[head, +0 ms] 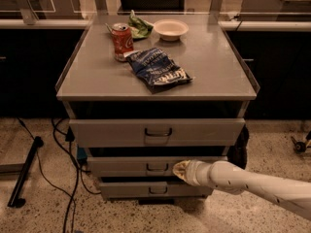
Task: Close middle drawer
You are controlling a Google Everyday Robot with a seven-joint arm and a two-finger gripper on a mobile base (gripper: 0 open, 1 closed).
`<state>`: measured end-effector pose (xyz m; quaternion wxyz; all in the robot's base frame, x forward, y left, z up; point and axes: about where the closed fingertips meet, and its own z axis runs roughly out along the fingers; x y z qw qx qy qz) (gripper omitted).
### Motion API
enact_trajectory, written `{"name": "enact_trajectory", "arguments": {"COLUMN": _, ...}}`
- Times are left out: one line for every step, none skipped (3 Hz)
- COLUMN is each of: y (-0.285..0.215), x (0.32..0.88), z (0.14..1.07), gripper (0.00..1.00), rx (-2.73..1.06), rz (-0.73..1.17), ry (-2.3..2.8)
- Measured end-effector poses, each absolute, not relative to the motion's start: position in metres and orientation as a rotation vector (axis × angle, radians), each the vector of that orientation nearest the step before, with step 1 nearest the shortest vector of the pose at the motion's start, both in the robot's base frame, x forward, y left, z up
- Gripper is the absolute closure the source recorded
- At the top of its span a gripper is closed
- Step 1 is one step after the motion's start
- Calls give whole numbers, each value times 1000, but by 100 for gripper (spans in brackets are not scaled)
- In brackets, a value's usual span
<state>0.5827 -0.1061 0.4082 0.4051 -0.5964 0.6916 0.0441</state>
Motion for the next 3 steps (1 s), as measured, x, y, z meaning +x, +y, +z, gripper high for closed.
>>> {"name": "enact_trajectory", "arguments": {"y": -115, "x": 543, "z": 418, "gripper": 100, "rx": -1586, "rz": 197, "ry": 1761}}
{"name": "enact_trajectory", "arguments": {"y": -126, "x": 480, "z": 417, "gripper": 100, "rx": -1670, "rz": 367, "ry": 1812}}
{"name": "enact_trajectory", "arguments": {"y": -119, "x": 465, "z": 416, "gripper": 74, "rx": -1706, "rz": 437, "ry": 1806}}
